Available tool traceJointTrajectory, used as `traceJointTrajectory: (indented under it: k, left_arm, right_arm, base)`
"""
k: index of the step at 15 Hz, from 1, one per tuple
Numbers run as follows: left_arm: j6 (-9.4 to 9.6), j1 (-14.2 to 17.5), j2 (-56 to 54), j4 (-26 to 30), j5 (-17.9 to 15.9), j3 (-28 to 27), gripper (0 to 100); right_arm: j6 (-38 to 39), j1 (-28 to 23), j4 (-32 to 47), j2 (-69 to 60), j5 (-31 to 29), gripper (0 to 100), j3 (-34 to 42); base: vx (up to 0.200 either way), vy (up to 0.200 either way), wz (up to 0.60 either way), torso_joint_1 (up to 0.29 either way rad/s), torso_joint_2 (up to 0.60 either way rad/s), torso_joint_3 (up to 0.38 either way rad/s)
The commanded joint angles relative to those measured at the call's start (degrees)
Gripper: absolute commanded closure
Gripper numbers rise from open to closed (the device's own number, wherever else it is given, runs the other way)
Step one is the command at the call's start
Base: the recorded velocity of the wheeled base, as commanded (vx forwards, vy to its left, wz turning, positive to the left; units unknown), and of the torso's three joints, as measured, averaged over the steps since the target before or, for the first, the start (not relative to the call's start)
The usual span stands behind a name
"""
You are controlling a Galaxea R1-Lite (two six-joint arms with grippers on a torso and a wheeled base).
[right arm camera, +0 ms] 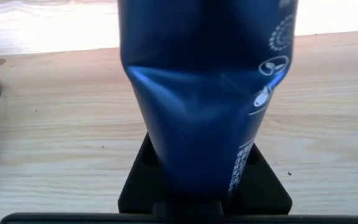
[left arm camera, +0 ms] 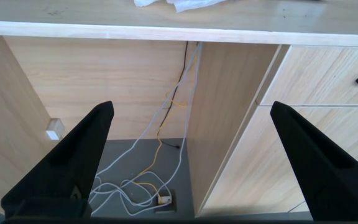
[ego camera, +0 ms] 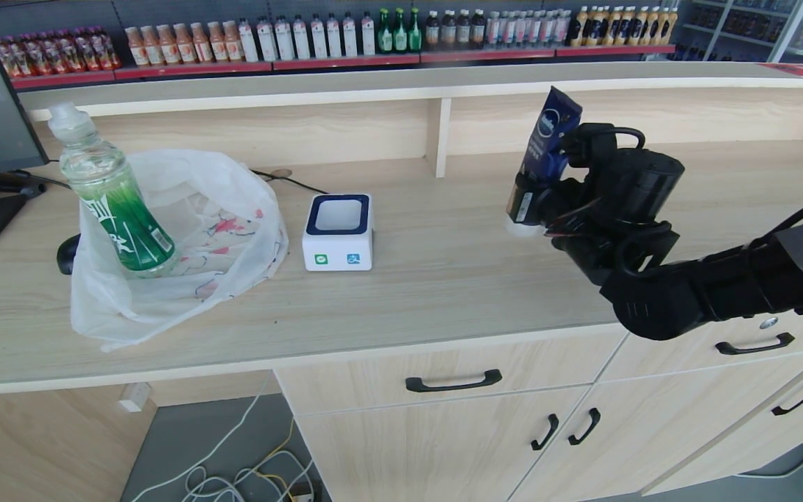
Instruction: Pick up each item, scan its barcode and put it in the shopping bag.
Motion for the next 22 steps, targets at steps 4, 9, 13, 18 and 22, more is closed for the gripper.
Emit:
traceJointTrajectory:
  k: [4, 9, 13, 18, 22]
  left_arm:
    - [-0.04, 0.0, 0.0, 0.0, 0.01, 0.0, 0]
    - [-0.04, 0.0, 0.0, 0.0, 0.01, 0.0, 0]
    - [-0.04, 0.0, 0.0, 0.0, 0.01, 0.0, 0]
    - [-0.04, 0.0, 0.0, 0.0, 0.01, 0.0, 0]
    - [-0.04, 0.0, 0.0, 0.0, 0.01, 0.0, 0]
  right_arm:
    - [-0.98, 1.69, -0.08, -5.31, 0.1, 100, 0.68]
    - [-3.62, 7.58, -3.42, -8.39, 0.01, 100, 5.08]
    - [-10.21, 13.56, -18.19, -8.21, 0.1, 100, 16.77]
    - [-13.2, 16.11, -26.54, -8.13, 0.01, 100, 23.01]
    - [-15.66, 19.01, -32.08, -8.3, -0.16, 100, 26.17]
  base:
    - [0.0, 0.0, 0.0, 0.0, 0.0, 0.0]
    - [0.0, 0.0, 0.0, 0.0, 0.0, 0.0]
    - [0.0, 0.0, 0.0, 0.0, 0.0, 0.0]
    - [0.0, 0.0, 0.0, 0.0, 0.0, 0.0]
    - [0.0, 0.0, 0.0, 0.0, 0.0, 0.0]
